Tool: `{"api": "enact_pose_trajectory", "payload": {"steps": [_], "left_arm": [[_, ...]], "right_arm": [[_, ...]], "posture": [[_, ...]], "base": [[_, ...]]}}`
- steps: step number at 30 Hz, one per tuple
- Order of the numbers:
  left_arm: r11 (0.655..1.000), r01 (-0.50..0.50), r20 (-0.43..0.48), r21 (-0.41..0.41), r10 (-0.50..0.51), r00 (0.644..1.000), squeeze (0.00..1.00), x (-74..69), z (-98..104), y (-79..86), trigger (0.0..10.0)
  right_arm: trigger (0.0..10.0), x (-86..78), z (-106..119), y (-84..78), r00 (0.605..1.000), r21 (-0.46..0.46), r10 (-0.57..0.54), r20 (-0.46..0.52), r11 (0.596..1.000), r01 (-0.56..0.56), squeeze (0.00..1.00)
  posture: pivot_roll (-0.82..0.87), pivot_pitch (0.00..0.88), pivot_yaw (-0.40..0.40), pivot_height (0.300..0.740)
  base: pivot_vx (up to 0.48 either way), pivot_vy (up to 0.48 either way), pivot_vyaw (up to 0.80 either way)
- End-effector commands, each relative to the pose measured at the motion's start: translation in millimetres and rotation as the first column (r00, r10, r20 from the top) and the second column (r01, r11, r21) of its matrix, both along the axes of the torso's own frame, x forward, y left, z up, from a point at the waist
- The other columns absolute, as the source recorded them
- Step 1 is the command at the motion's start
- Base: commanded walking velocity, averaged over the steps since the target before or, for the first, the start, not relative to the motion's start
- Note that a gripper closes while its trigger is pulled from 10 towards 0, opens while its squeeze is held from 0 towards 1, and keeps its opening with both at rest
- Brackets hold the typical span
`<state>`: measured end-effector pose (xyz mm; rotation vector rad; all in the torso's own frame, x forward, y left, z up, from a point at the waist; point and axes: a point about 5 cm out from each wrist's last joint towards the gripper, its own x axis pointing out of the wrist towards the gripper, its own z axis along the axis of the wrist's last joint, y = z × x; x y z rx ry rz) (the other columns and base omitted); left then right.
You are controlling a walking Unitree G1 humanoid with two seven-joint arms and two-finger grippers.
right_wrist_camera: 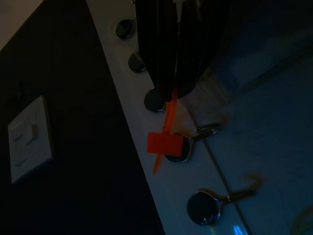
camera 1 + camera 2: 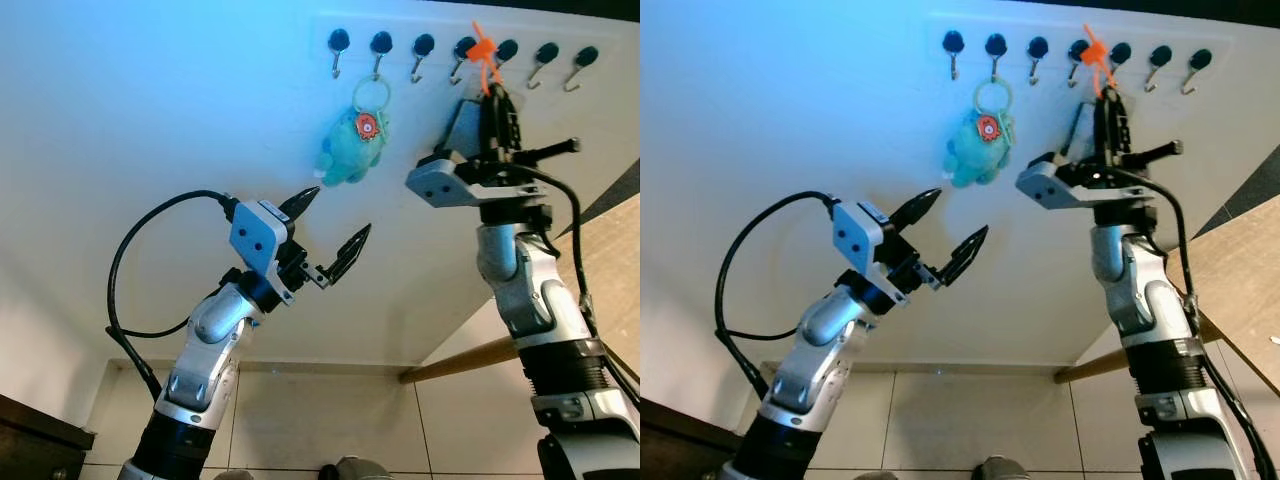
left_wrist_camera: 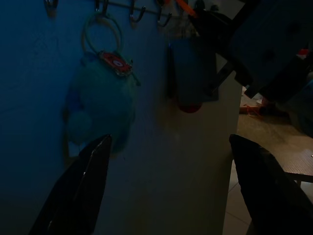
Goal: Hang keys on a hook
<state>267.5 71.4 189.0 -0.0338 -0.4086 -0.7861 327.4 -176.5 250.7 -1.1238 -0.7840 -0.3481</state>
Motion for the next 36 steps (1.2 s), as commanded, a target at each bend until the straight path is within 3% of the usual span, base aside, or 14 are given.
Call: {"api": "enact_pose_trajectory", "payload": {"steps": [1, 11, 29, 32, 36], "left_arm": [[1.0, 0.013, 0.004, -0.019, -0.013, 1.0, 0.0, -1.6, 3.1, -4.4, 10.0], [1.0, 0.009, 0.0, -0.018, -0.009, 1.0, 0.0, -2.2, 3.2, -4.6, 10.0], [1.0, 0.02, -0.012, -0.012, -0.021, 1.0, 0.0, -2.4, 1.4, -6.0, 10.0], [1.0, 0.022, -0.012, -0.011, -0.022, 1.0, 0.0, -2.5, 1.3, -6.2, 10.0], [1.0, 0.022, -0.005, -0.018, -0.023, 1.0, 0.0, -2.4, 4.0, -6.3, 10.0]], "right_arm": [[10.0, 0.5, 1.8, 0.2, 1.0, -0.016, 0.007, 0.011, 1.0, -0.007, 0.0], [10.0, 4.3, -1.6, 9.9, 0.999, -0.048, 0.04, -0.001, 0.998, -0.04, 0.0], [10.0, 10.7, -29.0, -1.3, 0.988, -0.066, -0.037, -0.15, 0.997, 0.027, 0.0], [10.0, 11.7, -31.3, -1.6, 0.985, -0.05, -0.025, -0.174, 0.999, 0.016, 0.0], [10.0, 11.2, -31.7, -2.6, 0.978, 0.058, 0.056, -0.201, 0.997, -0.045, 0.0]], "posture": [[0.04, 0.092, -0.07, 0.74], [0.04, 0.093, -0.076, 0.74], [0.04, 0.095, -0.074, 0.74], [0.04, 0.094, -0.074, 0.74], [0.04, 0.094, -0.075, 0.74]], "base": [[0.0, 0.0, 0.0], [0.0, 0.0, 0.0], [0.0, 0.0, 0.0], [0.0, 0.0, 0.0], [0.0, 0.0, 0.0]]}}
